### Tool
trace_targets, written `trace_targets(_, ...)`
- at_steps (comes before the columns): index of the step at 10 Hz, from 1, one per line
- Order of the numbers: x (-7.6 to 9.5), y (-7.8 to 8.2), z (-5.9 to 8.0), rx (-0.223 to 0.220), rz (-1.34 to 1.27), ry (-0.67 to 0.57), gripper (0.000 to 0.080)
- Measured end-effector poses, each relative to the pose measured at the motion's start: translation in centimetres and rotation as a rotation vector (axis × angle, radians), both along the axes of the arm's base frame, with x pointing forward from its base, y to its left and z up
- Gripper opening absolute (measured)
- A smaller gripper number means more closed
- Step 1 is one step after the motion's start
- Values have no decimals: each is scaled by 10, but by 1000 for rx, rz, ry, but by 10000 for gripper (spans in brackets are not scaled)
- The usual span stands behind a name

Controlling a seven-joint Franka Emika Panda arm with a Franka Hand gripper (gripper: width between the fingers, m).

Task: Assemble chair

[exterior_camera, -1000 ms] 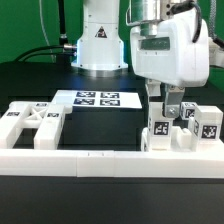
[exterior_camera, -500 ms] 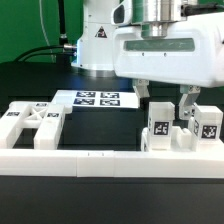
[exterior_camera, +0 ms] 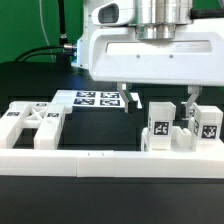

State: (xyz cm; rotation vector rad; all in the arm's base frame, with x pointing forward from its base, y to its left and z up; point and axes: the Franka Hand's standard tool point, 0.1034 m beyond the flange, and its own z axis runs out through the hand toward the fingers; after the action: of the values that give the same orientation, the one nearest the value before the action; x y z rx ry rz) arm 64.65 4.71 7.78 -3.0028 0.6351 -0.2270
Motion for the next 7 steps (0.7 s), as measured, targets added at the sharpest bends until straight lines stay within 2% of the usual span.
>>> trace_targets(5,3,-2,0,-72,347,-10,649)
trace_targets(6,3,-3,0,-77,377,-11,535)
trace_targets(7,3,-3,0,-76,369,-11,535)
